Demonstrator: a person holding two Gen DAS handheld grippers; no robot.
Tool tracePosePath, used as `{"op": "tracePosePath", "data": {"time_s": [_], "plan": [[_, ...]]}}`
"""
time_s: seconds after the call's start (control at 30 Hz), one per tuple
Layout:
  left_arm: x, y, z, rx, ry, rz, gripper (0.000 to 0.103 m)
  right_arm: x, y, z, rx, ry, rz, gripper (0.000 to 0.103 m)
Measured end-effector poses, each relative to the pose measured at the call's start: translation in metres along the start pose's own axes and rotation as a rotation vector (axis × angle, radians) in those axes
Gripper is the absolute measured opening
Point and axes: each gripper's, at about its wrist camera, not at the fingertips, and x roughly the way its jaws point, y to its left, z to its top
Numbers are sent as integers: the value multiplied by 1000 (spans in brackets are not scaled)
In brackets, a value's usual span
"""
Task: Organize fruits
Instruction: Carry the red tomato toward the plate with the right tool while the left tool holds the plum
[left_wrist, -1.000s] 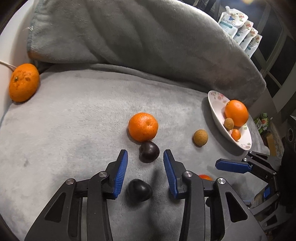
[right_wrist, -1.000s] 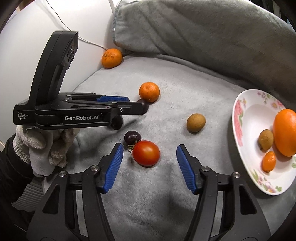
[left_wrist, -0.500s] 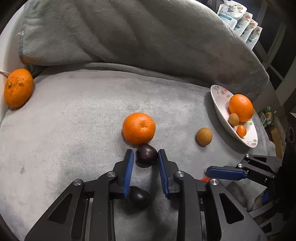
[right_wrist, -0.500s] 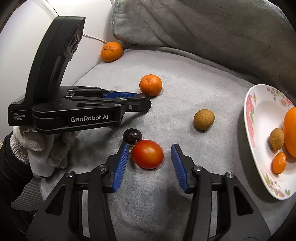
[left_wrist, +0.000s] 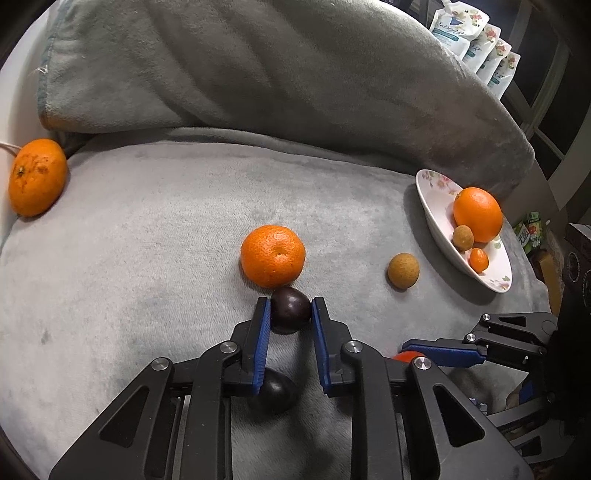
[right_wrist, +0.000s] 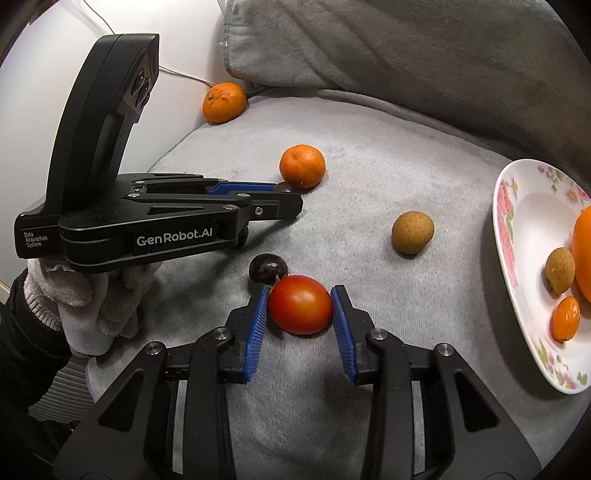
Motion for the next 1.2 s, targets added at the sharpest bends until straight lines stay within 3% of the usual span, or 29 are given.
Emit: {"op": "tracePosePath", "data": {"time_s": [0.5, 1.2], "plan": [[-25, -12, -1, 2, -51, -41, 20, -44, -15, -8, 38, -102, -43, 36], [-19, -81, 17, 86, -84, -155, 20, -114, -77, -37, 162, -199, -184, 36]]}}
